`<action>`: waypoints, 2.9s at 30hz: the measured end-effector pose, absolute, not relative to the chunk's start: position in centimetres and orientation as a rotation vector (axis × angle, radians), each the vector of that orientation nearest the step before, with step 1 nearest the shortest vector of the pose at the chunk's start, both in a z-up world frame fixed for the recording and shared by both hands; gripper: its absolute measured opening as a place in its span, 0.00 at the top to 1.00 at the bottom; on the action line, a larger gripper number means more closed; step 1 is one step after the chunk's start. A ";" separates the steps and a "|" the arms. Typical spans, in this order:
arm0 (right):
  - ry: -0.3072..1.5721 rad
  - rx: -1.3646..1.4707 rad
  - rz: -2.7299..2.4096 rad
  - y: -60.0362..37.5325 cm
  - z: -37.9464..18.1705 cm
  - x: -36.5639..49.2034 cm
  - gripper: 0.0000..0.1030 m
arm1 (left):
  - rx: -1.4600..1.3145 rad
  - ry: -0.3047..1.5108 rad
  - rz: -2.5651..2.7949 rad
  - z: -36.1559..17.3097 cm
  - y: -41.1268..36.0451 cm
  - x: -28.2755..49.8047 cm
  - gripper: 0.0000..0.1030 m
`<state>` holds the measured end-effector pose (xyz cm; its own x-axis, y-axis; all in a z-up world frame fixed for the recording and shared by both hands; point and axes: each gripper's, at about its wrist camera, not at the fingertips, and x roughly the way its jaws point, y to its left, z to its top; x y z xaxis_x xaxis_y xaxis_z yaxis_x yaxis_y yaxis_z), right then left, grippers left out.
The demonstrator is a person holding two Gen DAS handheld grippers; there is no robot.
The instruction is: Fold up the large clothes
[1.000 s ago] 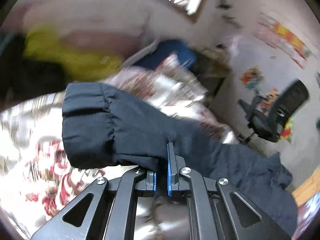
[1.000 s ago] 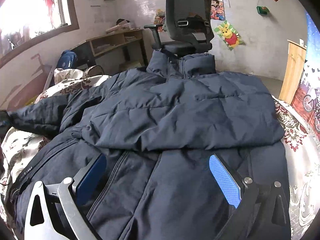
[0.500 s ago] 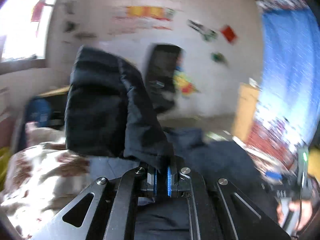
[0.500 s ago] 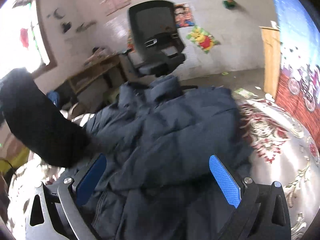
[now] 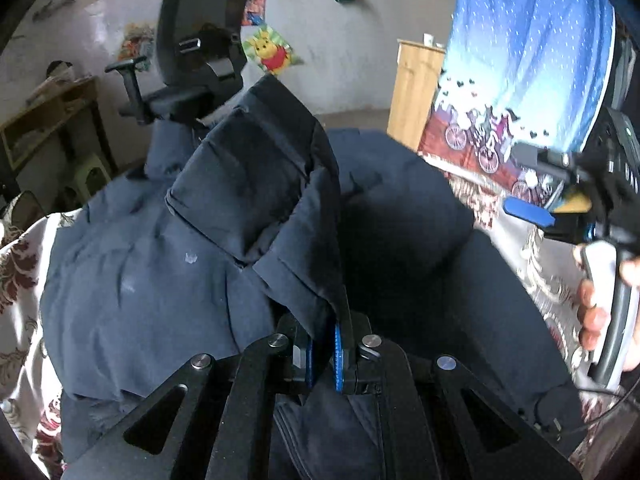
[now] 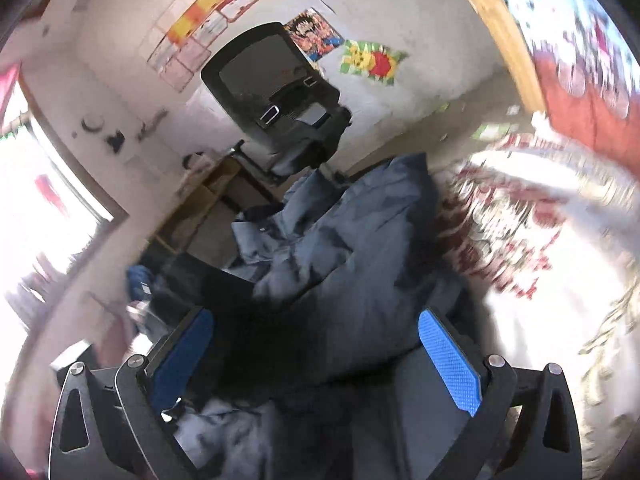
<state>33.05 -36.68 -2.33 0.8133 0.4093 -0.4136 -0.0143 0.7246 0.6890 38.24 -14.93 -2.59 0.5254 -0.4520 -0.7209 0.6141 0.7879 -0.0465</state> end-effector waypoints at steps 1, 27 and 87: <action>0.587 0.761 0.268 -36.8 -2.7 33.2 0.00 | 0.231 0.797 -0.646 -2.6 -15.1 38.1 0.94; 0.944 0.789 0.262 -29.7 -7.1 34.1 0.45 | 0.032 0.818 -0.541 -0.1 -7.5 35.1 0.13; 0.798 -0.115 0.292 -22.0 -8.4 42.3 0.39 | 0.271 0.917 -0.367 -8.0 -4.7 48.5 0.01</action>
<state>42.30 -21.97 -8.39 0.6601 0.2146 -0.7198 -0.3010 0.9536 0.0083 48.54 -4.68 -8.03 0.5532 -0.1924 -0.8105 0.4201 0.9046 0.0721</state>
